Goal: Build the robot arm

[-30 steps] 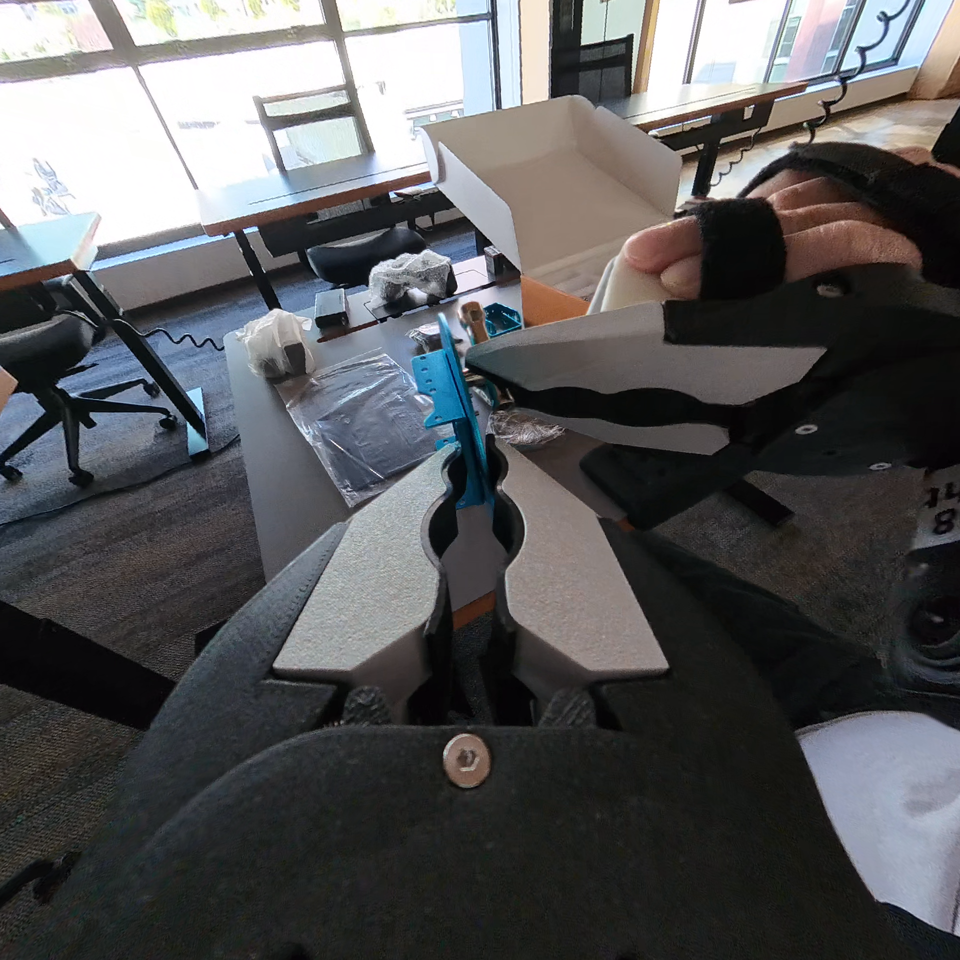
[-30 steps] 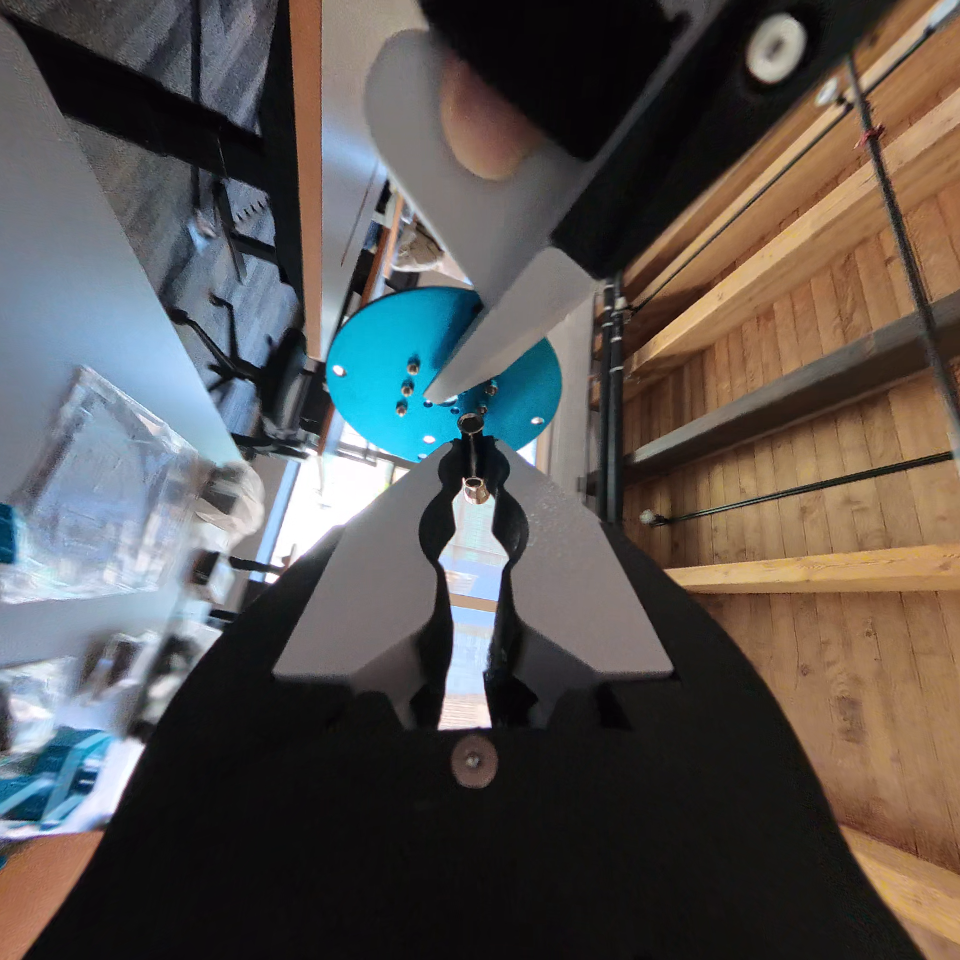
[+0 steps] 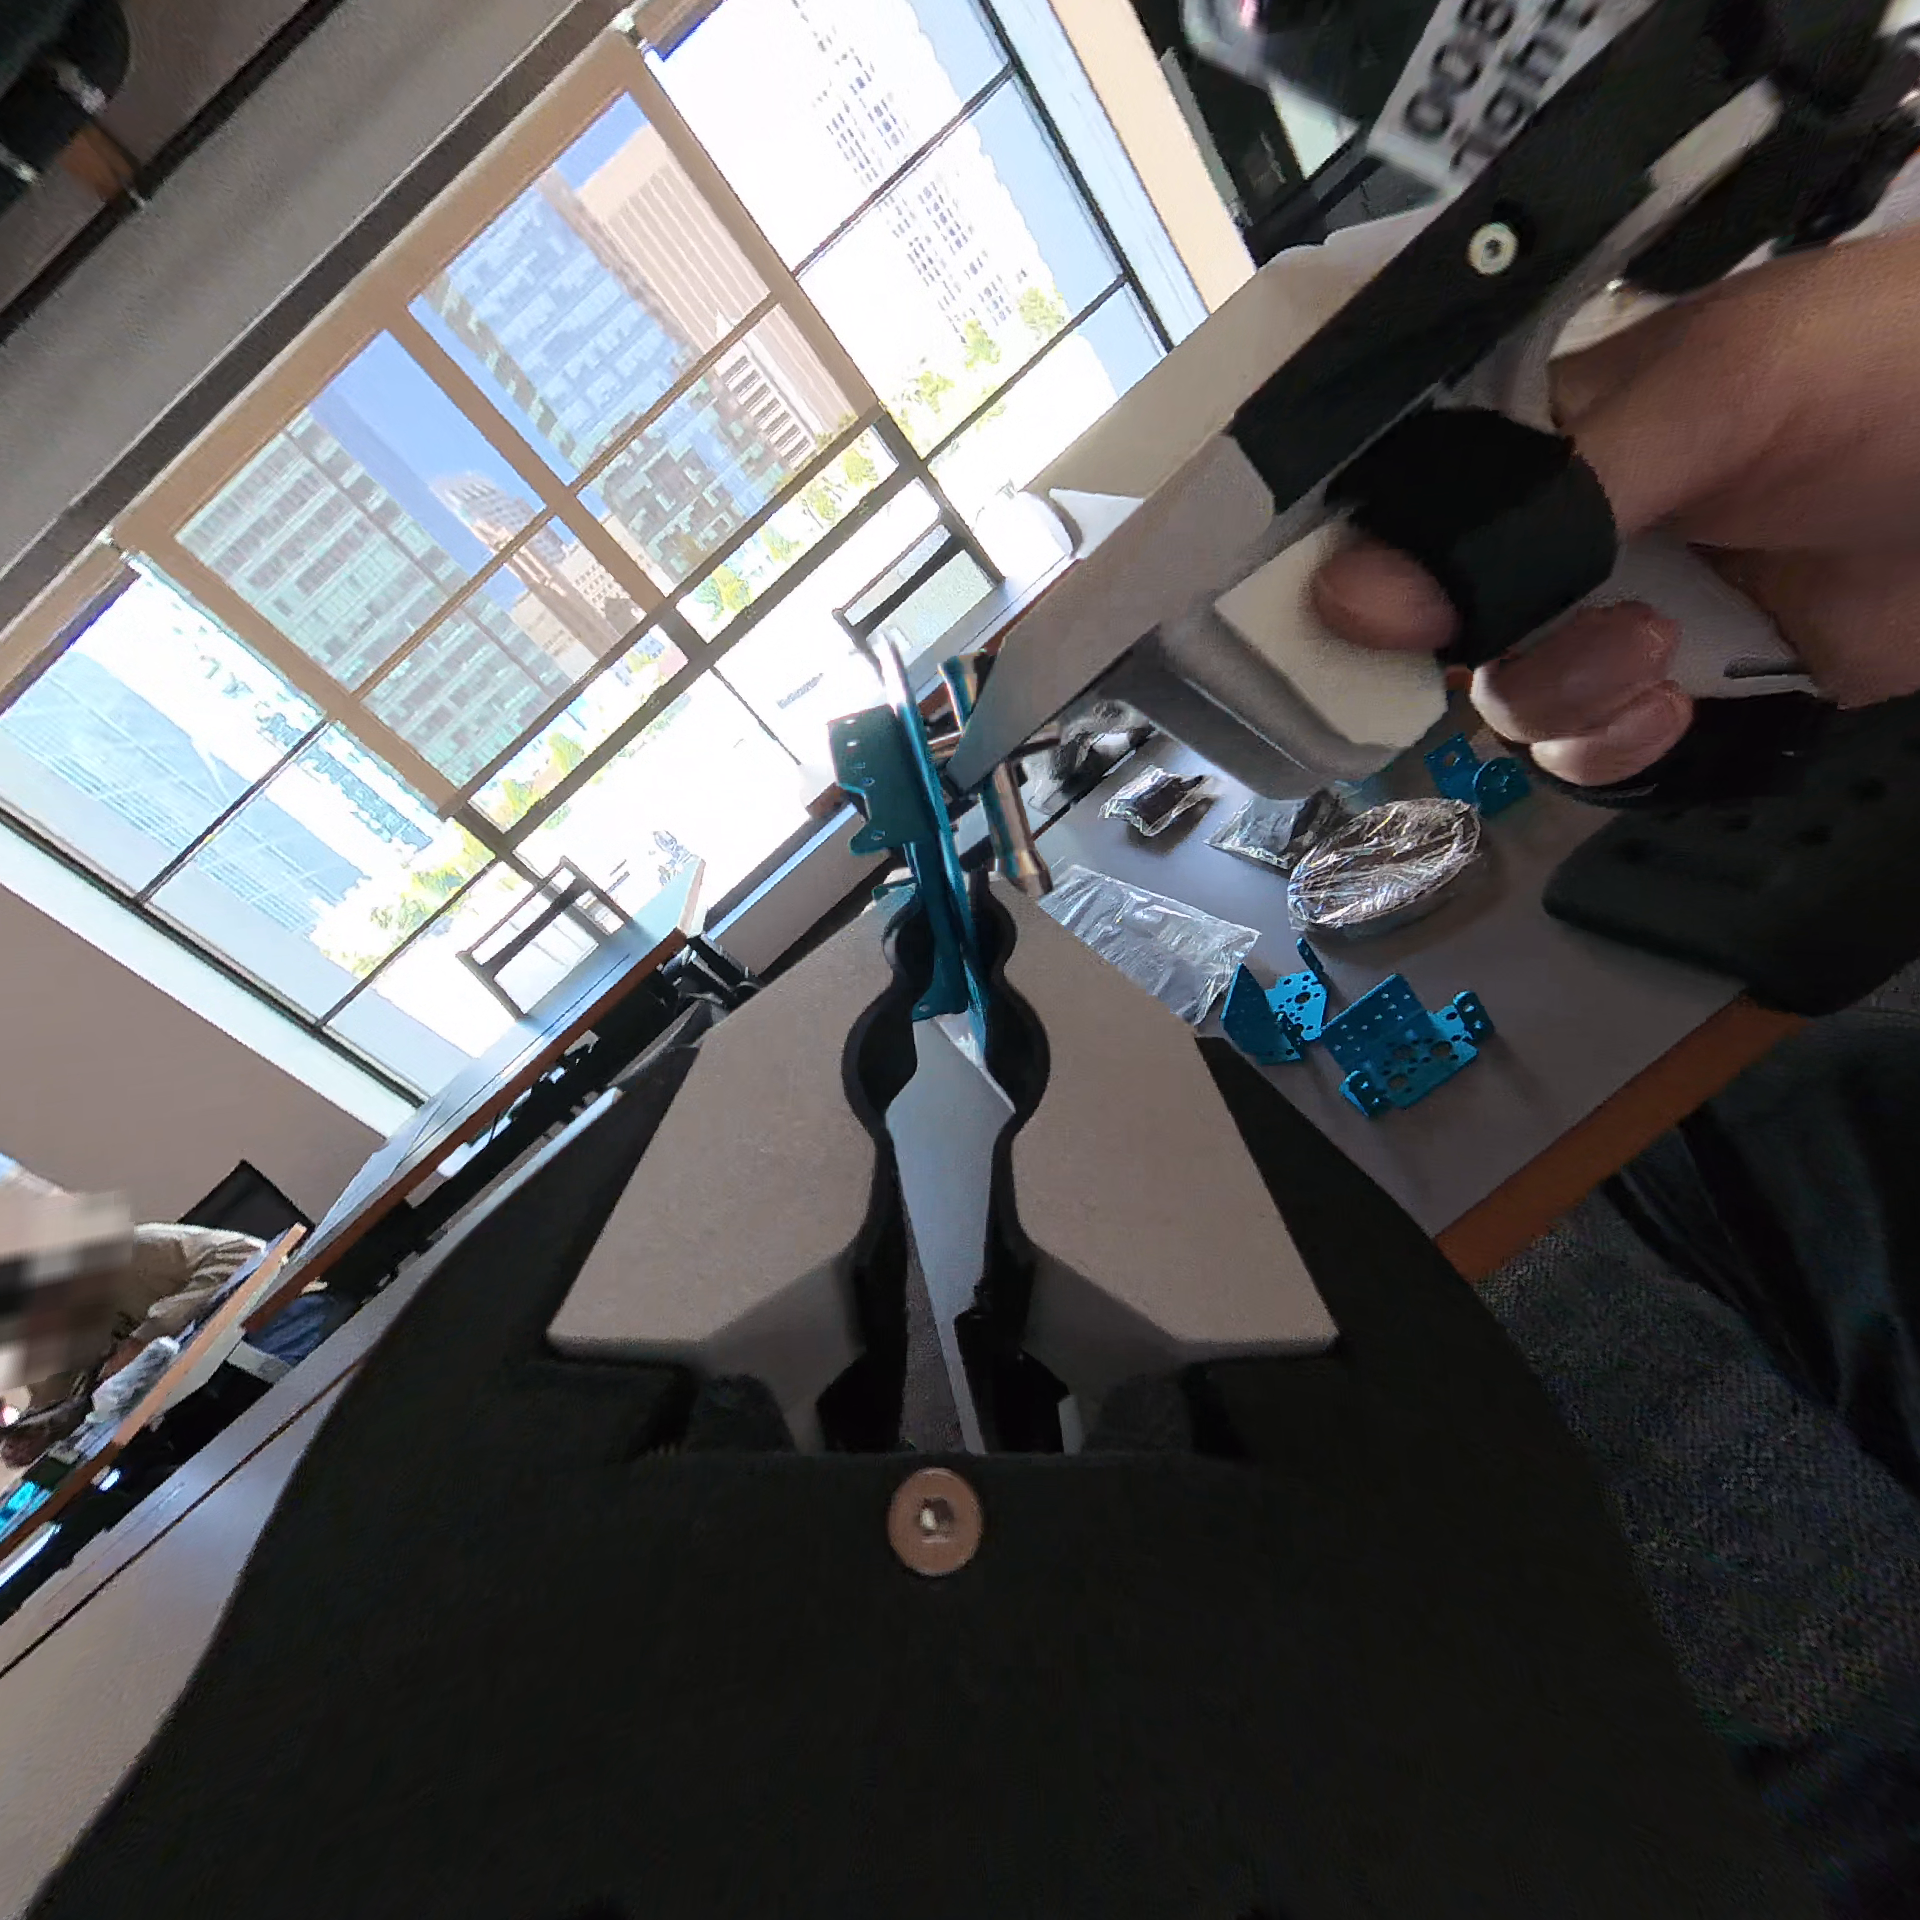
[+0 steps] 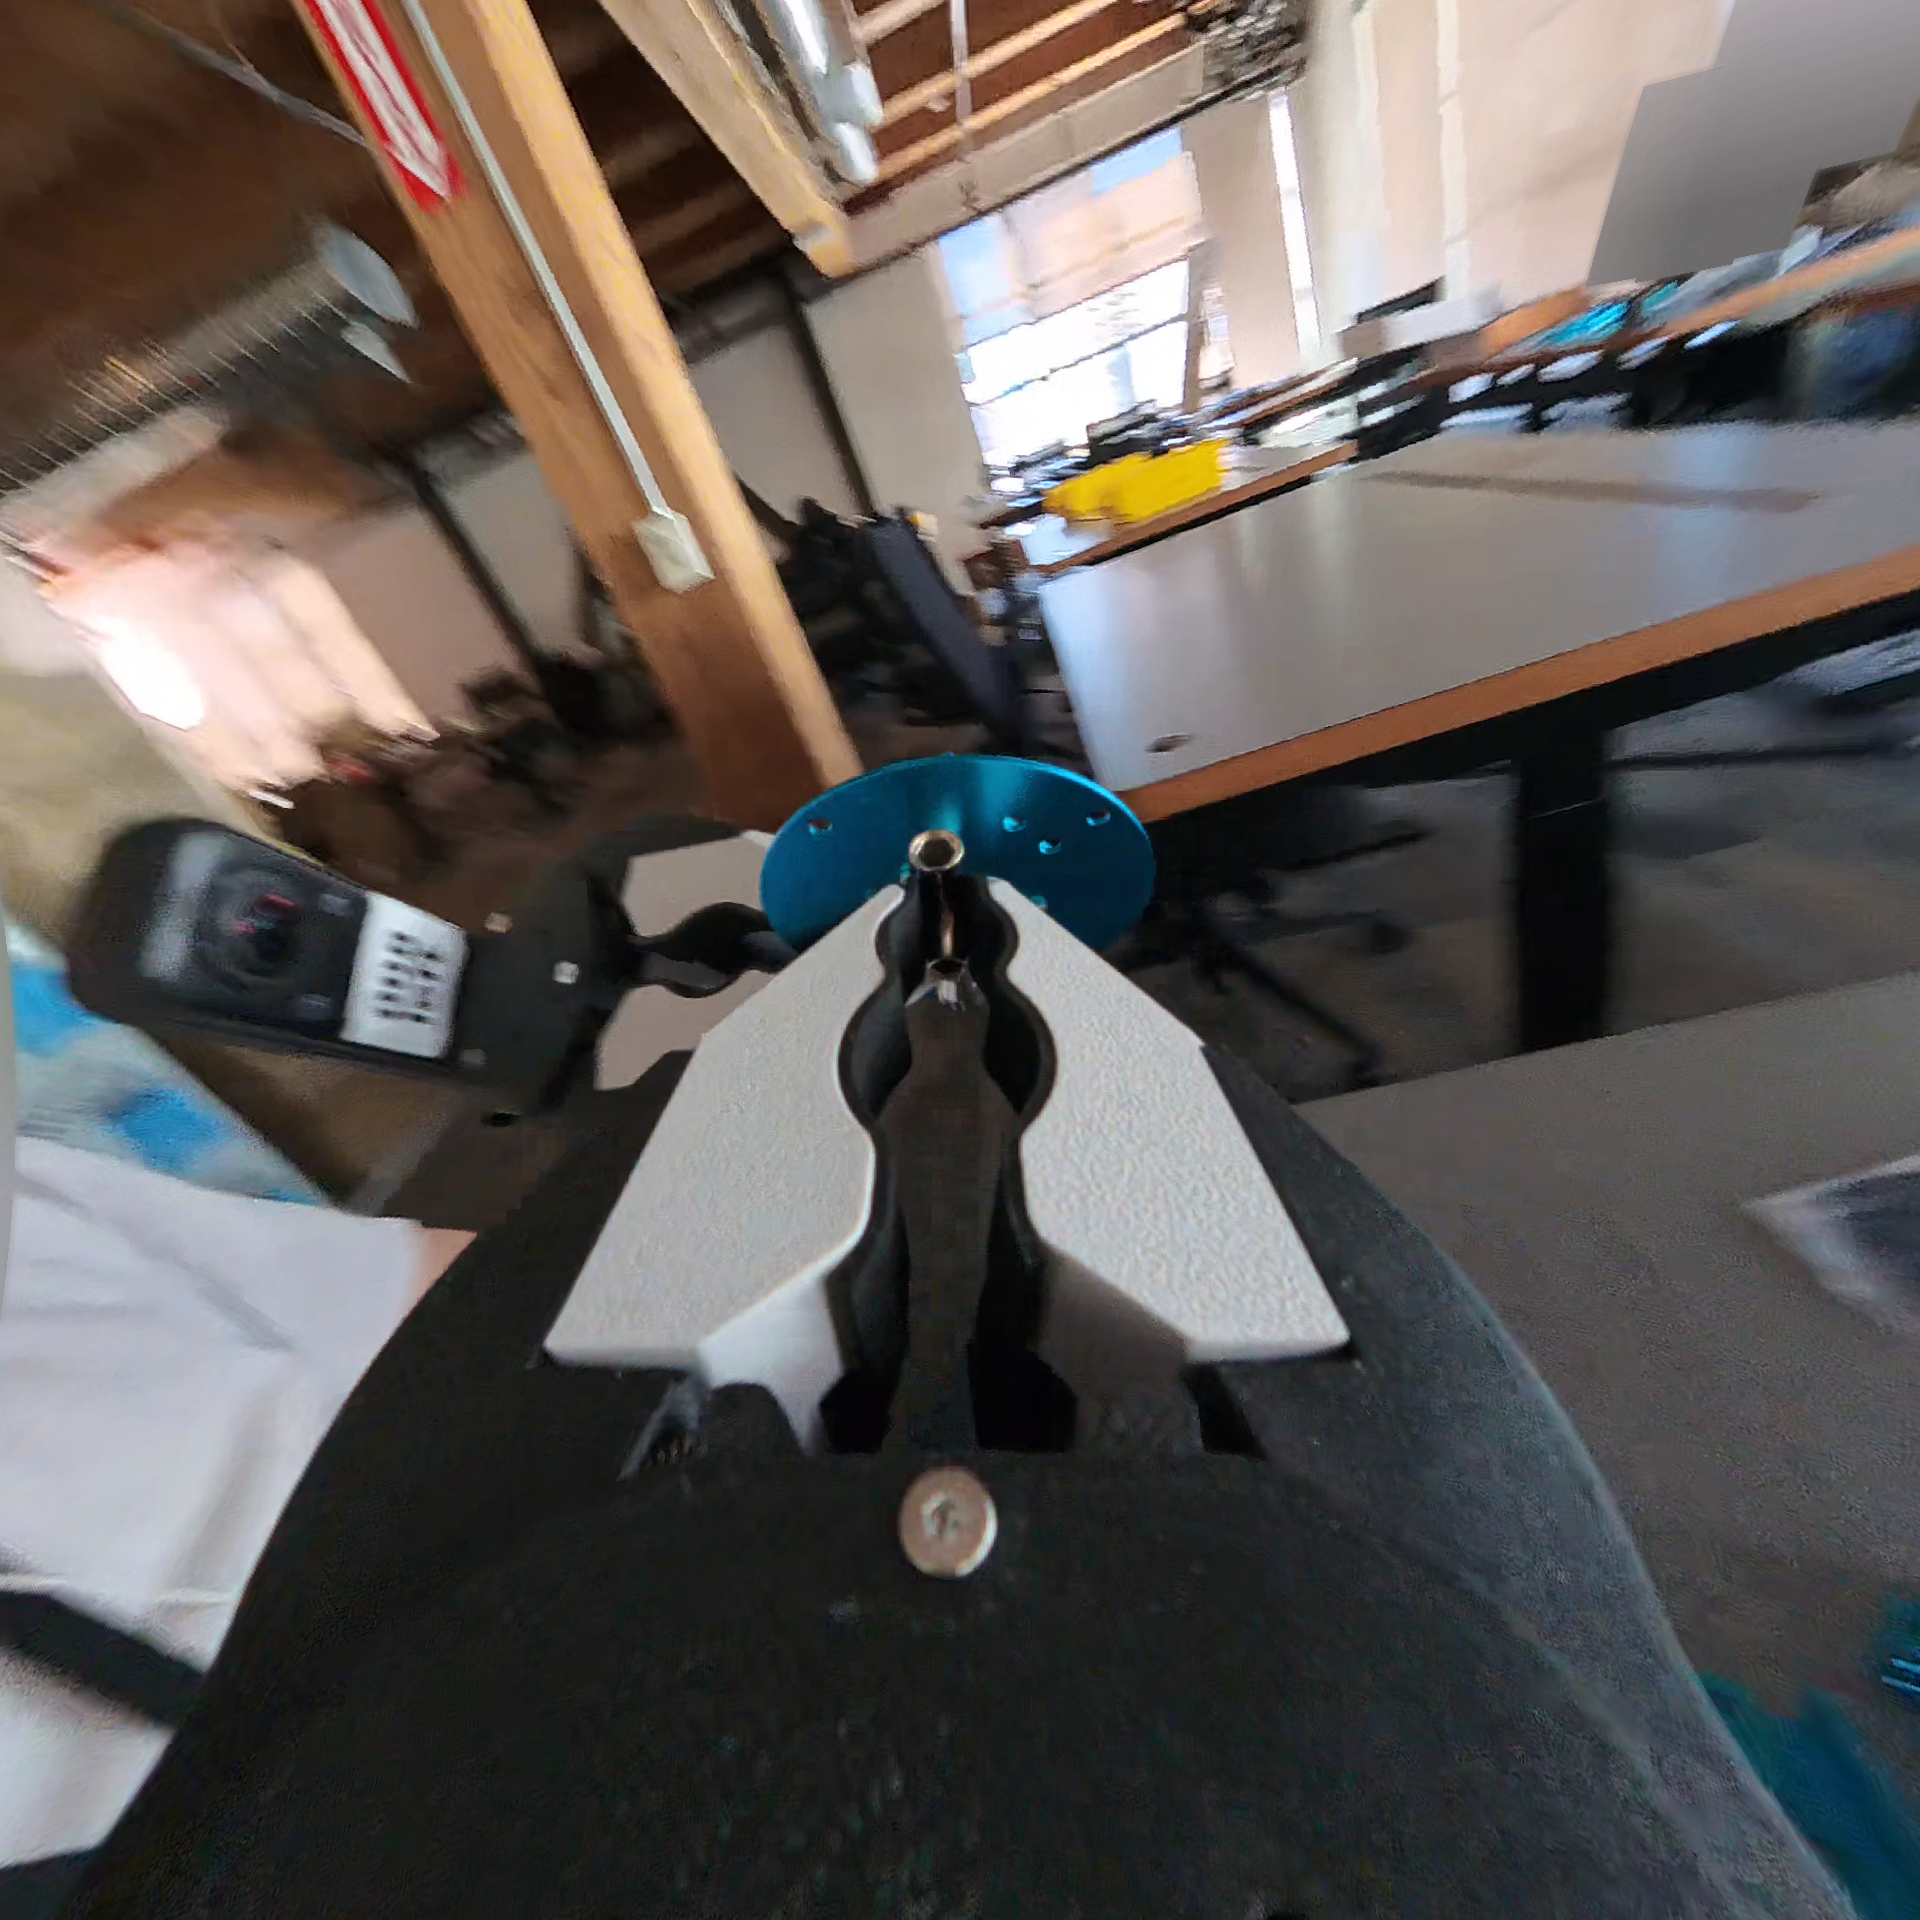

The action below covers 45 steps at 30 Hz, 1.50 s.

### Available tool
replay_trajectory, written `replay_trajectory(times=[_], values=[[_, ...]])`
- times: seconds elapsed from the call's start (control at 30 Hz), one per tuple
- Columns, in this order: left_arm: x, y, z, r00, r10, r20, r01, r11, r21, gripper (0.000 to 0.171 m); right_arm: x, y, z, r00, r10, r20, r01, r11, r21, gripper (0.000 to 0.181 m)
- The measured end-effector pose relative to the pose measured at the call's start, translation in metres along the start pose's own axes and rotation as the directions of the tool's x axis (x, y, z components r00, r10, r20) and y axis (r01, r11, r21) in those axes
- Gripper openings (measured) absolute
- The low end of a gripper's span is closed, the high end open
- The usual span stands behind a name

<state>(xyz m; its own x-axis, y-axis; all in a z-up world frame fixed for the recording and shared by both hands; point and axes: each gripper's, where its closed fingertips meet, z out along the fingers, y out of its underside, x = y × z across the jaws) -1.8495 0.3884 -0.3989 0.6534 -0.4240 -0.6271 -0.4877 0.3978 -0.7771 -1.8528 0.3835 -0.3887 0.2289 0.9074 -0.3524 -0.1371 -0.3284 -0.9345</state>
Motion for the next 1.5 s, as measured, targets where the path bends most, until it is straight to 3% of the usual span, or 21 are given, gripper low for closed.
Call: replay_trajectory(times=[0.13,0.33,0.4,0.5,0.57,0.63,0.67,0.7,0.77,0.83,0.9,1.07,1.4,1.5], values=[[0.001,-0.004,-0.003,0.998,0.064,0.024,-0.064,0.998,0.019,0.004,-0.005,0.001,-0.003,0.941,0.288,0.177,-0.299,0.953,0.039,0.007],[0.001,-0.015,-0.006,0.99,0.119,0.069,-0.122,0.992,0.035,0.002,-0.003,0.004,-0.005,0.629,0.644,0.436,-0.731,0.681,0.049,0.007],[0.003,-0.014,-0.005,0.992,0.109,0.059,-0.111,0.994,0.017,0.002,0.0,0.006,-0.005,0.59,0.662,0.462,-0.768,0.636,0.07,0.007],[0.005,-0.007,-0.003,0.999,-0.036,0.01,0.036,0.999,0.007,0.003,0.006,0.01,-0.005,0.79,0.524,0.317,-0.588,0.794,0.155,0.007],[0.002,0.001,-0.003,0.987,-0.162,-0.014,0.162,0.987,-0.012,0.003,0.009,0.008,-0.008,0.939,0.315,0.135,-0.335,0.928,0.163,0.006],[-0.001,0.007,-0.003,0.954,-0.294,-0.055,0.292,0.956,-0.03,0.003,0.008,-0.001,-0.015,0.998,-0.025,-0.061,0.031,0.994,0.104,0.007],[-0.001,0.007,-0.003,0.931,-0.356,-0.085,0.355,0.934,-0.031,0.003,0.004,-0.007,-0.017,0.959,-0.244,-0.143,0.253,0.966,0.047,0.006],[0.0,0.007,-0.004,0.904,-0.412,-0.117,0.411,0.911,-0.035,0.002,0.002,-0.01,-0.017,0.854,-0.473,-0.218,0.472,0.88,-0.06,0.006],[-0.002,0.005,-0.005,0.865,-0.479,-0.149,0.48,0.877,-0.032,0.002,-0.004,-0.01,-0.014,0.51,-0.825,-0.241,0.767,0.564,-0.306,0.007],[-0.003,0.004,-0.007,0.866,-0.478,-0.148,0.478,0.878,-0.038,0.002,-0.009,-0.015,-0.012,0.14,-0.967,-0.211,0.858,0.225,-0.462,0.006],[-0.001,0.002,-0.008,0.872,-0.466,-0.149,0.466,0.884,-0.04,0.003,-0.014,-0.011,-0.006,-0.066,-0.99,-0.128,0.848,0.012,-0.529,0.006],[0.001,-0.005,-0.012,0.866,-0.475,-0.154,0.476,0.879,-0.034,0.003,-0.01,0.003,0.004,-0.203,-0.979,-0.012,0.793,-0.157,-0.589,0.007],[0.0,-0.008,-0.014,0.83,-0.53,-0.175,0.535,0.845,-0.021,0.002,-0.008,0.003,0.007,-0.22,-0.975,-0.036,0.788,-0.156,-0.596,0.007],[0.0,-0.008,-0.013,0.794,-0.578,-0.188,0.584,0.811,-0.028,0.003,-0.007,0.003,0.007,-0.307,-0.951,-0.02,0.749,-0.229,-0.622,0.007]])
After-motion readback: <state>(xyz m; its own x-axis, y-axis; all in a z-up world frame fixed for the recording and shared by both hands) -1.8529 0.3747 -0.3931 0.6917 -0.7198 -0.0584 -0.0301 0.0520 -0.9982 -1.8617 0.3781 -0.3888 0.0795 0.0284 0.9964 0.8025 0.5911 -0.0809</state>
